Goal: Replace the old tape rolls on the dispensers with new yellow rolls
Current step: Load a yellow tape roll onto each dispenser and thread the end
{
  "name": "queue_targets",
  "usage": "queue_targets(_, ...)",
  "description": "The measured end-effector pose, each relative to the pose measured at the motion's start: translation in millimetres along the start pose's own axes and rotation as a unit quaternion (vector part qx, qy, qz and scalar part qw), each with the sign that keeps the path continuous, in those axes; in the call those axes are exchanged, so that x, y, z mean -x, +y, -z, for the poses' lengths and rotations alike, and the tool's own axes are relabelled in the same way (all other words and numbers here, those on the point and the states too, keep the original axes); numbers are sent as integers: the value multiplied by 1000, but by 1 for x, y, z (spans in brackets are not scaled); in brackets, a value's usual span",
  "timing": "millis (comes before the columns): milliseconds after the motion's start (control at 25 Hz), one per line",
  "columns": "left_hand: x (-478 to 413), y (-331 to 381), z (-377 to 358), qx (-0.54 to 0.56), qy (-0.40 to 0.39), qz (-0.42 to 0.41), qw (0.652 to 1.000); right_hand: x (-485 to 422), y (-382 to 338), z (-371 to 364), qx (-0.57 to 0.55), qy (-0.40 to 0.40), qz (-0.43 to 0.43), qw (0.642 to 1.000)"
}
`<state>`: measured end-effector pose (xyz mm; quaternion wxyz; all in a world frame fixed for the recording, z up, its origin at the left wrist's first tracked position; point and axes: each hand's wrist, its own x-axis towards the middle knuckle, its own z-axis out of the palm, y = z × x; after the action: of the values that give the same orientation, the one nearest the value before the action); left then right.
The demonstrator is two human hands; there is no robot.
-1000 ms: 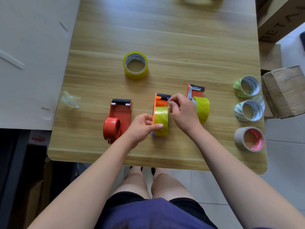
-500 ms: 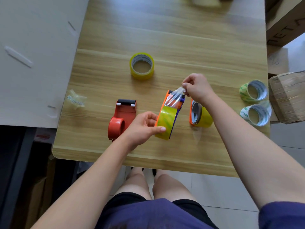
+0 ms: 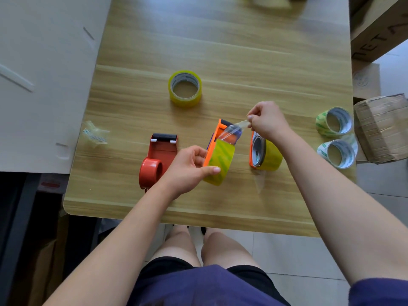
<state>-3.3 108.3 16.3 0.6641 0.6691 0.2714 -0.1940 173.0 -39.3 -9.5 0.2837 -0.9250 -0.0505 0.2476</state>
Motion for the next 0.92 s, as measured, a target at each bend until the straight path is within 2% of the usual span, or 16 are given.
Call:
queue_targets(120,1,4,1,-27,-2,-5,1000,-4,-6,2,0,-5,6,1000)
queue_targets(280,5,6,1,-56,7,-14,998,-11,-12,1,73,-26,4,997)
queue_targets(440,7,8,-2,-75,-14,-19,997,-9,-20,0,101,2,63,993)
queue_targets(640,9,10,1,-56,-23,-15,998,-17,-26,-4,64,-22,110,992)
queue_targets(920,15,13,-2,-33,0,-10,999,-27,-19,-2,12,-50,68,996)
